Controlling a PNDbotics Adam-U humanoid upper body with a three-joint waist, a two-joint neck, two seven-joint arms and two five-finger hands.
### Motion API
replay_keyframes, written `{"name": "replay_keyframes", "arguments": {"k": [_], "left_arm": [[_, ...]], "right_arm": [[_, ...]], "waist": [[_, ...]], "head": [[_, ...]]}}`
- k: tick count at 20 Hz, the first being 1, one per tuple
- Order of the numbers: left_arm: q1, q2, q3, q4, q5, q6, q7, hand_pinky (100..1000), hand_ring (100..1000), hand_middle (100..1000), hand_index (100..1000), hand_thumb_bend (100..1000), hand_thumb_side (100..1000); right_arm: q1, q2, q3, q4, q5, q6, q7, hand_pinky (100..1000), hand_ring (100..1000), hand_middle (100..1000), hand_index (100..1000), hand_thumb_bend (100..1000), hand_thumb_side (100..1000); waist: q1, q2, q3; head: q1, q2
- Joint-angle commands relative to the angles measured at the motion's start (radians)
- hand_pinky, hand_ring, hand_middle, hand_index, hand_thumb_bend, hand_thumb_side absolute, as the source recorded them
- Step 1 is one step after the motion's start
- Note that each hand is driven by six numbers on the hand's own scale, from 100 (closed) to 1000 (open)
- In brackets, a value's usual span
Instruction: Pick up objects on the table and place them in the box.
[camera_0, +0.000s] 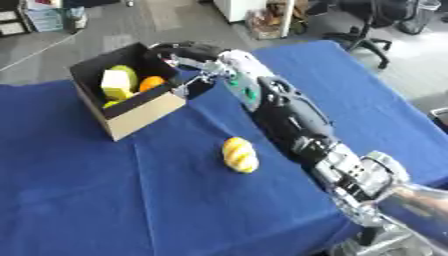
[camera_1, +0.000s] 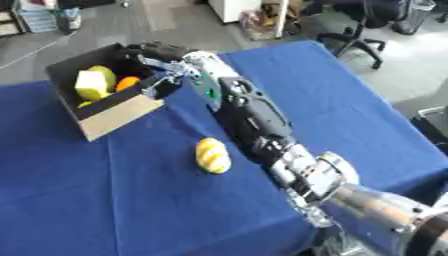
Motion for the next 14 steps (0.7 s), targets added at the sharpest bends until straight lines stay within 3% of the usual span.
{"name": "replay_keyframes", "arguments": {"k": [1, 7, 14], "left_arm": [[-0.008, 0.028, 0.011, -0.012, -0.007, -0.002, 0.007, 771, 622, 624, 806, 105, 624], [-0.01, 0.03, 0.011, -0.01, -0.012, -0.002, 0.007, 772, 622, 624, 806, 105, 627], [-0.01, 0.032, 0.013, -0.011, -0.013, -0.001, 0.007, 773, 623, 625, 807, 105, 628]], "right_arm": [[0.06, -0.119, 0.022, -0.153, -0.133, -0.004, 0.113, 939, 907, 945, 1000, 100, 128], [0.23, -0.227, 0.027, -0.265, -0.201, 0.011, 0.223, 941, 911, 933, 1000, 100, 150], [0.332, -0.247, 0.039, -0.245, -0.134, -0.008, 0.263, 942, 913, 916, 1000, 100, 169]], "waist": [[-0.018, -0.015, -0.007], [-0.026, -0.01, -0.014], [-0.025, -0.008, -0.011]], "head": [[0.012, 0.004], [0.014, 0.004], [0.006, 0.004]]}}
